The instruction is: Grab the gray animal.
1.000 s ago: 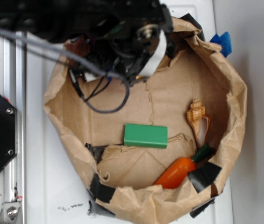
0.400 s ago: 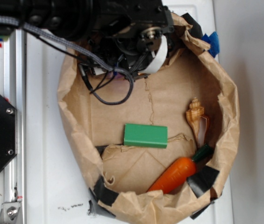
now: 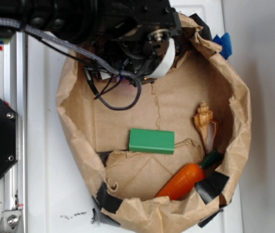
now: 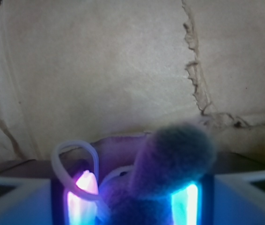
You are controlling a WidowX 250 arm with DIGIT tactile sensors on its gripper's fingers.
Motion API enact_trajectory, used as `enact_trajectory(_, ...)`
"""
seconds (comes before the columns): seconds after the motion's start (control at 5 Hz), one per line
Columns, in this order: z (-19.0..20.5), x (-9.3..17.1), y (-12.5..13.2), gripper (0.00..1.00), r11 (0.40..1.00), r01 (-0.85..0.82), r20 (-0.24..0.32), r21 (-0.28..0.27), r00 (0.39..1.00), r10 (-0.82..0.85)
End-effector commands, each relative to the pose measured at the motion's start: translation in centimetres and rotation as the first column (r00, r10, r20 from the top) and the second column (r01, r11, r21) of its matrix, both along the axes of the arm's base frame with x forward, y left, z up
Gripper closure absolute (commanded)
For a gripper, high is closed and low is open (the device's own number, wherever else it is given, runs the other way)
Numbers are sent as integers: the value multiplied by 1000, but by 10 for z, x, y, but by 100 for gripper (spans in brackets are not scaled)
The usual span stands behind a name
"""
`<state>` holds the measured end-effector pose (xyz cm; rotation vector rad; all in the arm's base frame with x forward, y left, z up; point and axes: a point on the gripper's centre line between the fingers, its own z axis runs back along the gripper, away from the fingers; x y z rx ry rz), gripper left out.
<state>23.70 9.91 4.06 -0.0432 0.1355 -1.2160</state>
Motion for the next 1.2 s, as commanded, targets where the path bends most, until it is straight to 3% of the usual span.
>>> enact_trajectory(0.0,99,14,-27,100,966,-191,167,-176,961,220)
enact_trajectory(0.2,133,6,-57,100,872,-435,92,-225,881,463)
enact_trajectory(0.6,152,12,-70,100,640,-718,34,-274,658,753)
enact_trajectory(1.0,150,24,-67,100,605,-745,58,-282,616,786)
